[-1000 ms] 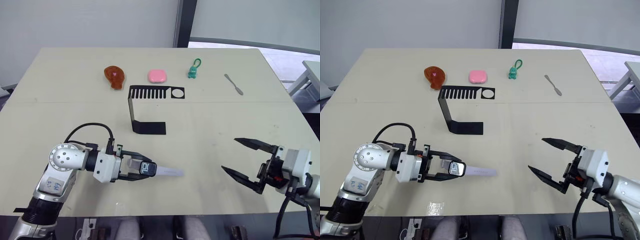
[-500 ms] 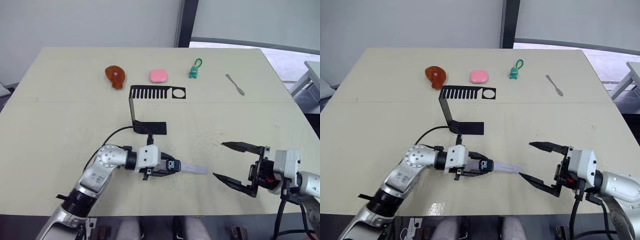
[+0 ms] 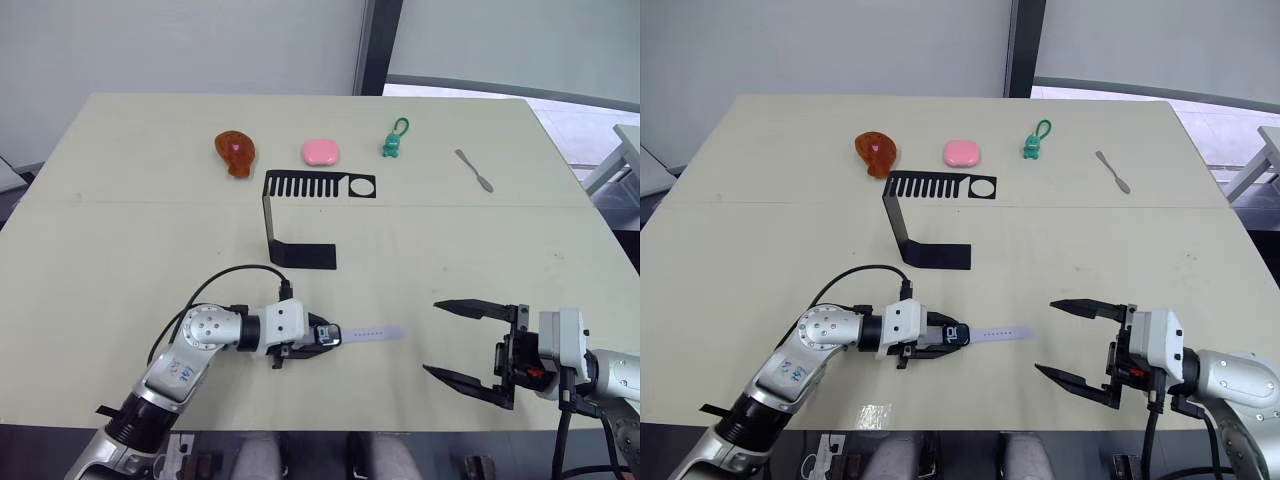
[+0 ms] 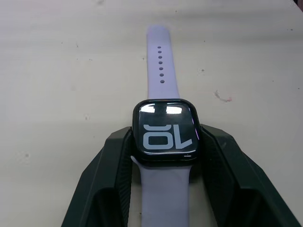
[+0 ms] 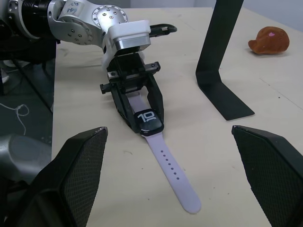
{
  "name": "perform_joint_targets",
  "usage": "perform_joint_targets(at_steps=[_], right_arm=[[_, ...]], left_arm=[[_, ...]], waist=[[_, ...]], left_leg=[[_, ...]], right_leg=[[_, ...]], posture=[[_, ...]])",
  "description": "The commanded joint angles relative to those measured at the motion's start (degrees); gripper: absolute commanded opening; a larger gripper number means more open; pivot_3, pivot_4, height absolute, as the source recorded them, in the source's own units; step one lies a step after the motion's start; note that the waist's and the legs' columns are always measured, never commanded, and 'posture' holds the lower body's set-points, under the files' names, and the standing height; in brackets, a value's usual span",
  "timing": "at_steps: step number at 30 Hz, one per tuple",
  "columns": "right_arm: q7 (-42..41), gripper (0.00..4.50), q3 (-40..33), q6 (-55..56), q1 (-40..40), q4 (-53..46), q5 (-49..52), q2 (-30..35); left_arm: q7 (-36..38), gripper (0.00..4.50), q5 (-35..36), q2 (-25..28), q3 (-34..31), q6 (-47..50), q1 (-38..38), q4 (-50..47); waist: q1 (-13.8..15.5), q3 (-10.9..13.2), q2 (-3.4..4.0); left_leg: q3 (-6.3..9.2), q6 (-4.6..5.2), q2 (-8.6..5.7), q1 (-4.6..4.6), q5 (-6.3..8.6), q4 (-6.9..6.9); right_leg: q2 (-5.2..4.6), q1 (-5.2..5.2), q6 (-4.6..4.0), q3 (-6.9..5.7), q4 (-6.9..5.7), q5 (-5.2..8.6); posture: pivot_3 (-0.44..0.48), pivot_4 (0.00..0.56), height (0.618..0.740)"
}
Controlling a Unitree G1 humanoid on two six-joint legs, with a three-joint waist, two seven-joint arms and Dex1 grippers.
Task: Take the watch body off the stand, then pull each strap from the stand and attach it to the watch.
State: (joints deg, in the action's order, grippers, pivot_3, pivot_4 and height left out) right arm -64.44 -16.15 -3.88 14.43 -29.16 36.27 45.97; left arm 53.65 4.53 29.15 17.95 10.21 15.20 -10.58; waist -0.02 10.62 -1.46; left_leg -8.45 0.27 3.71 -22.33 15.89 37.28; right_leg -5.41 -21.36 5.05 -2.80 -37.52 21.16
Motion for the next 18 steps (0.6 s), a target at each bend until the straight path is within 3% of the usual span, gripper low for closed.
perform_joint_targets(at_steps=[1,9,15,18], right_arm=[[-1.3,4.46,-0.6,0.1,-0.3,-0.2,-0.1,0.8],[-2.0,4.46,0.0,-0.3,-0.7,0.4,-1.1,0.3],[-2.0,4.5,0.1,0.0,-1.3,1.3,-1.7,0.1],[-2.5,4.5,-0.4,0.5,-1.5,2.5,-2.0,0.3]], left_arm=[[-0.8,1.58,1.4,-1.1,-0.9,-1.2,-0.1,-1.3],[-0.6,1.58,1.3,-3.0,-0.9,-3.8,1.3,1.8],[1.6,4.47,5.1,-1.2,-5.1,-5.3,0.9,1.7],[6.9,4.47,11.5,2.6,-10.4,-7.7,-2.1,-0.1]], waist=[[0.0,0.0,0.0],[0.0,0.0,0.0],[-0.2,0.0,0.0],[-0.3,0.0,0.01]], left_leg=[[0.0,0.0,0.0,0.0,0.0,0.0],[0.0,-0.01,0.01,0.02,-0.01,-0.01],[0.0,-0.01,0.02,0.01,-0.01,0.0],[-0.01,-0.02,0.05,0.02,-0.01,-0.02]], right_leg=[[0.01,0.0,0.0,0.0,0.0,0.0],[0.02,0.0,0.0,0.0,-0.01,0.0],[0.02,-0.01,0.0,0.0,-0.02,0.0],[0.03,-0.01,0.0,0.0,-0.02,0.0]], posture=[[0.0,0.15,0.74],[0.0,0.15,0.74],[0.0,0.15,0.74],[0.0,0.15,0.74]])
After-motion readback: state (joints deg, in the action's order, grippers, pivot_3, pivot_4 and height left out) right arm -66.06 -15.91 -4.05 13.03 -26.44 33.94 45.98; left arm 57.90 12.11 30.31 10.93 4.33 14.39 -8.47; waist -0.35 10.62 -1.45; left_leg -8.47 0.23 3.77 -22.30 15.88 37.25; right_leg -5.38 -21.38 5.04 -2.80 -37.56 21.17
